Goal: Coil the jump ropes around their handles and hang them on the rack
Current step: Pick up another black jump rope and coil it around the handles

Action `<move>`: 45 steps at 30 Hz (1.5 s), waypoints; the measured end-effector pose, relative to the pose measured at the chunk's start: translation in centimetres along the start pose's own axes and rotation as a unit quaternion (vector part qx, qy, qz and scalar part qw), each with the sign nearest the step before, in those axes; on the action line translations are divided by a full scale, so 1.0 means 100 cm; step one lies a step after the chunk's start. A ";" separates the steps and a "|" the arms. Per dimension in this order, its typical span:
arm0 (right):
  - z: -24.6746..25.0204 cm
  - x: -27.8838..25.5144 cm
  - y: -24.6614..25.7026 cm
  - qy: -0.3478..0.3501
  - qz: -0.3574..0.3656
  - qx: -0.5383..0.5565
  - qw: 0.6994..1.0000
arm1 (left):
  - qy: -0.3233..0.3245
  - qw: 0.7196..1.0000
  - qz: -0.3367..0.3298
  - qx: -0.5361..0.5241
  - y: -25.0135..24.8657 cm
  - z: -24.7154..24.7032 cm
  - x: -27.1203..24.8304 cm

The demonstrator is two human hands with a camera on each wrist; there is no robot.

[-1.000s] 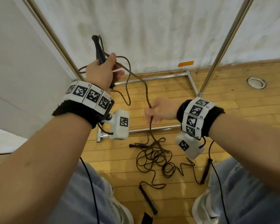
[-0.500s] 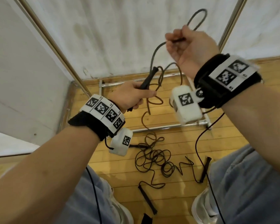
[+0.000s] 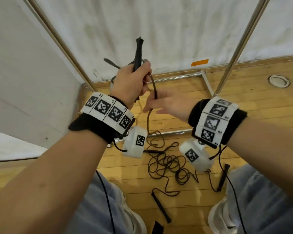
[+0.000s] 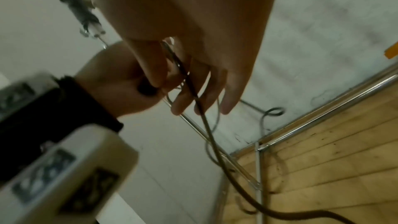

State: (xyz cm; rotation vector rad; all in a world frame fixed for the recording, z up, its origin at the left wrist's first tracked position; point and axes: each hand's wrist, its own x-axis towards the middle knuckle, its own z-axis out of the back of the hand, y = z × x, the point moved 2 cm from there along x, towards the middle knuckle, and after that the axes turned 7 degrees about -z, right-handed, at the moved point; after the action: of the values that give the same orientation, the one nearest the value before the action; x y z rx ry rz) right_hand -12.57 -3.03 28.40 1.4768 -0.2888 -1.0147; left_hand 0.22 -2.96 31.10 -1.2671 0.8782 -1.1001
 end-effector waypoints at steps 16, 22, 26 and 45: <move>0.026 0.004 0.024 -0.074 0.024 0.064 0.995 | -0.052 0.990 0.103 -0.082 -0.001 0.034 0.008; 0.038 -0.007 0.047 -0.101 0.078 0.265 0.956 | 0.176 0.983 0.058 -0.004 -0.003 0.004 -0.014; 0.043 -0.014 0.059 -0.103 0.101 0.302 0.942 | 0.176 0.984 0.023 -0.017 -0.003 -0.004 -0.018; 0.025 0.015 -0.006 -0.087 -0.004 -0.122 0.989 | -0.088 0.991 -0.006 0.096 -0.006 0.020 0.007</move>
State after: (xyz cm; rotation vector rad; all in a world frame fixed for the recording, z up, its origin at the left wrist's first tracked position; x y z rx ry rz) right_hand -13.74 -5.68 27.59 1.1713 -0.2722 -1.1468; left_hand 2.28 -3.06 32.00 -1.1890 0.6186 -1.0385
